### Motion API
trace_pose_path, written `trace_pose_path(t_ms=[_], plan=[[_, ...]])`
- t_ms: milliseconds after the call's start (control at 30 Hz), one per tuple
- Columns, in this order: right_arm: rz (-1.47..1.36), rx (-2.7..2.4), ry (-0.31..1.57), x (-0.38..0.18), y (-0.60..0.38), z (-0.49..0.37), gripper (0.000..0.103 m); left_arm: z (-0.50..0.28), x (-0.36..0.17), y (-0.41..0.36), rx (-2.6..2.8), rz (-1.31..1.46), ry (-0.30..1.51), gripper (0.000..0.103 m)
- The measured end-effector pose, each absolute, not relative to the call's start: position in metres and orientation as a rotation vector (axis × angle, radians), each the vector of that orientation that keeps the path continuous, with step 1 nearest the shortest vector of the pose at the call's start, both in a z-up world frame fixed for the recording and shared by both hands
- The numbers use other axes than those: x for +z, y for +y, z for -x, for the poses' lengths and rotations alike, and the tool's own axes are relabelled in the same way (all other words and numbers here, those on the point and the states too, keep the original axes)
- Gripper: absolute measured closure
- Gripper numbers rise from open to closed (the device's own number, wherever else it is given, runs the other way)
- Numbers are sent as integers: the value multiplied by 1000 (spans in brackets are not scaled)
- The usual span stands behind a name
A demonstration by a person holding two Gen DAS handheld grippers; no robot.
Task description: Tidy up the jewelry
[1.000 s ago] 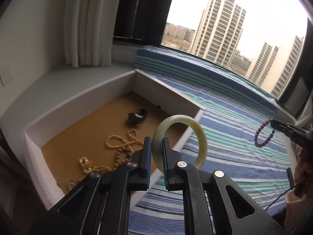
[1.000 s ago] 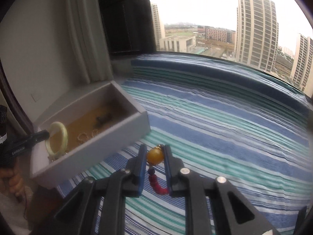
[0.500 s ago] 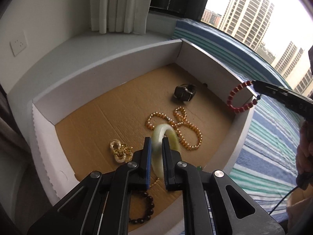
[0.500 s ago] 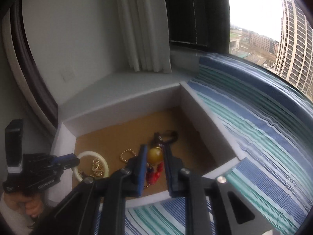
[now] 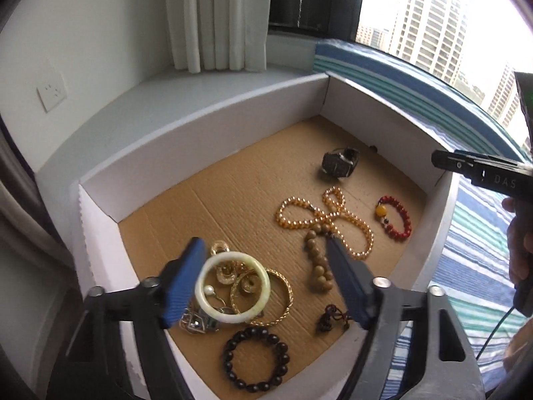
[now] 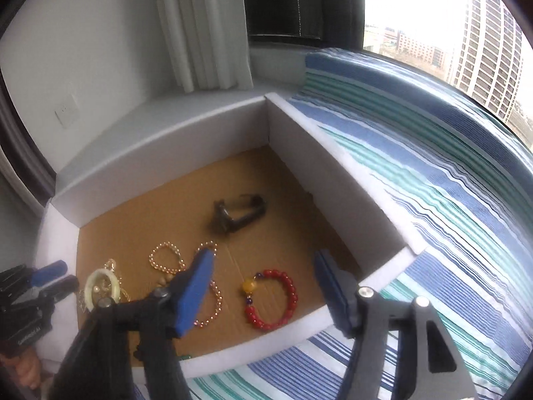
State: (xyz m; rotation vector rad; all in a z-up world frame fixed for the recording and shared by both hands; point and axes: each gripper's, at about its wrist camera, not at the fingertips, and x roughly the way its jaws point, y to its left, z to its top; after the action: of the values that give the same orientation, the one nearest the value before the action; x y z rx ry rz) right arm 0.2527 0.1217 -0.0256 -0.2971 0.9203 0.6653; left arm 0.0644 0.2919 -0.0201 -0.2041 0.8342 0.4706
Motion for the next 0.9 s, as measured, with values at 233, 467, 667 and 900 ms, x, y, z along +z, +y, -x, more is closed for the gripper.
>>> trace_pose_path(t_ms=[233, 467, 667, 900], plan=[[344, 739, 866, -14, 119, -212, 24, -60, 0, 261, 662, 57, 776, 1], [429, 763, 807, -4, 126, -177, 24, -52, 2, 251, 724, 60, 807, 1], [460, 756, 786, 2, 131, -165, 24, -44, 10, 256, 710, 138, 808, 1], [491, 737, 822, -1, 140, -156, 23, -37, 5, 267, 741, 180, 841, 1]])
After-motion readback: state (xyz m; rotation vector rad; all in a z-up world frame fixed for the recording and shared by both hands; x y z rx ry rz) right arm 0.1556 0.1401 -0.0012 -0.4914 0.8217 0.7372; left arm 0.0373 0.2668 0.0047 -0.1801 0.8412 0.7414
